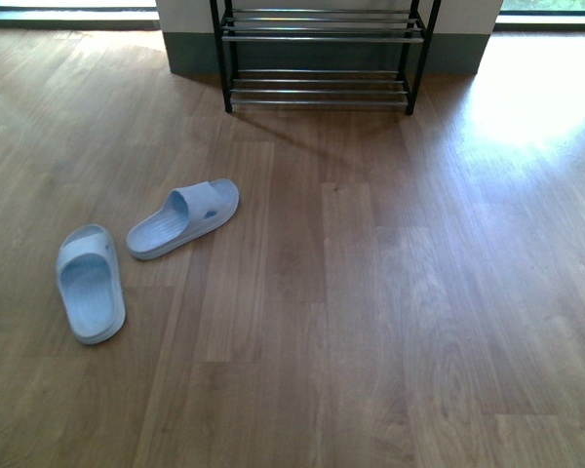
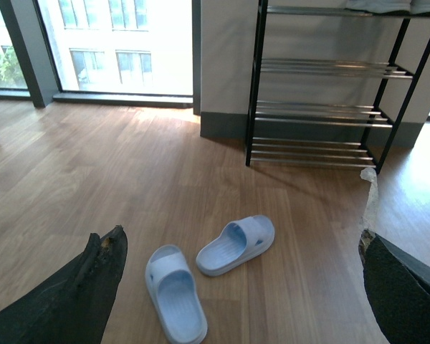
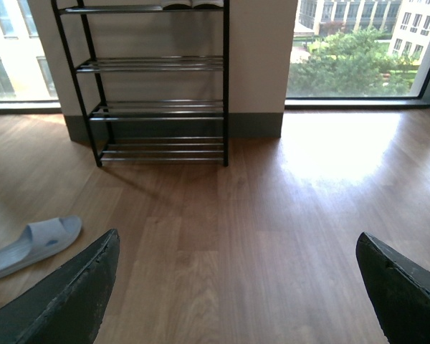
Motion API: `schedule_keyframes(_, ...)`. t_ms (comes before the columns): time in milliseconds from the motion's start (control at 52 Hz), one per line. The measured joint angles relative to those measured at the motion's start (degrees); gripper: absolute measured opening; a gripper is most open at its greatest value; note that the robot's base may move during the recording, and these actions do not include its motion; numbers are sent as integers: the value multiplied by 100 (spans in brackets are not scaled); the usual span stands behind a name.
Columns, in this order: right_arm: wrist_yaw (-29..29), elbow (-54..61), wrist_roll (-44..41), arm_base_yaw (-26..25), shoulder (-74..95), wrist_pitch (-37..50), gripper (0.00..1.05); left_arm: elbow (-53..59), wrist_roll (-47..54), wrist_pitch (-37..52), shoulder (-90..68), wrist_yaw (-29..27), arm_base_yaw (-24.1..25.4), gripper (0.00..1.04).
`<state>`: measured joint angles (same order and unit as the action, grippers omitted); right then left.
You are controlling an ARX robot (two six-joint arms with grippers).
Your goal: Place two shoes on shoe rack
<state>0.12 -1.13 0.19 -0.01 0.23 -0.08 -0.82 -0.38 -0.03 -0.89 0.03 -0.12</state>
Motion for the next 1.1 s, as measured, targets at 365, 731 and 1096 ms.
schedule_keyframes(365, -17, 0, 0, 0, 0, 0, 96, 0, 0, 2, 0, -4, 0, 95)
schedule_keyframes(731, -33, 0, 0, 0, -4, 0, 96, 0, 0, 2, 0, -20, 0, 95)
schedule_keyframes(1096, -20, 0, 0, 0, -2, 0, 96, 0, 0, 2, 0, -7, 0, 95)
